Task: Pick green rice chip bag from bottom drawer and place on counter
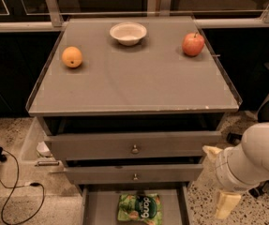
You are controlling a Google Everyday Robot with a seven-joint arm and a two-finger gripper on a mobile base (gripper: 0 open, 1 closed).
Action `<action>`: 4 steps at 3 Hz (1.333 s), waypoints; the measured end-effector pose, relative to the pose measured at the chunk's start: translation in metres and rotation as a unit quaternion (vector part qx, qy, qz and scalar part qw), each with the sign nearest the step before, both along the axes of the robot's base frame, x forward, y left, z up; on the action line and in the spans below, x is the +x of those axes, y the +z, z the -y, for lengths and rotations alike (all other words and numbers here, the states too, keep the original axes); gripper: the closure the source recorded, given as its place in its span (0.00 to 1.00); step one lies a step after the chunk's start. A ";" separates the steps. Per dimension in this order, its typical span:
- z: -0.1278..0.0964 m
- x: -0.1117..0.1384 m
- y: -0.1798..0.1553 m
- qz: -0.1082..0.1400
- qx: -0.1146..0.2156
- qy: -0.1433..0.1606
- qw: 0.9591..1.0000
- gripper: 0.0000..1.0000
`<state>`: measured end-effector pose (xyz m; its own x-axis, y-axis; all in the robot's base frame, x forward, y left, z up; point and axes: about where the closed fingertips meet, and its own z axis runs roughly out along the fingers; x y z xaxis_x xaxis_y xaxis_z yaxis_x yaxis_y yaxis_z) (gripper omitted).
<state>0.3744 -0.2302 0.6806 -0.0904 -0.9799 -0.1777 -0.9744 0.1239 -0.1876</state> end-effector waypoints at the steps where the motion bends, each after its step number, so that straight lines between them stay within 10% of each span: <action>1: -0.003 -0.009 -0.048 -0.011 0.029 0.012 0.999 0.00; 4: -0.013 -0.002 -0.187 -0.015 0.145 0.025 0.989 0.00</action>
Offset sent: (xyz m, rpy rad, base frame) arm 0.0039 0.0138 -0.1640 0.2931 0.0055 0.0815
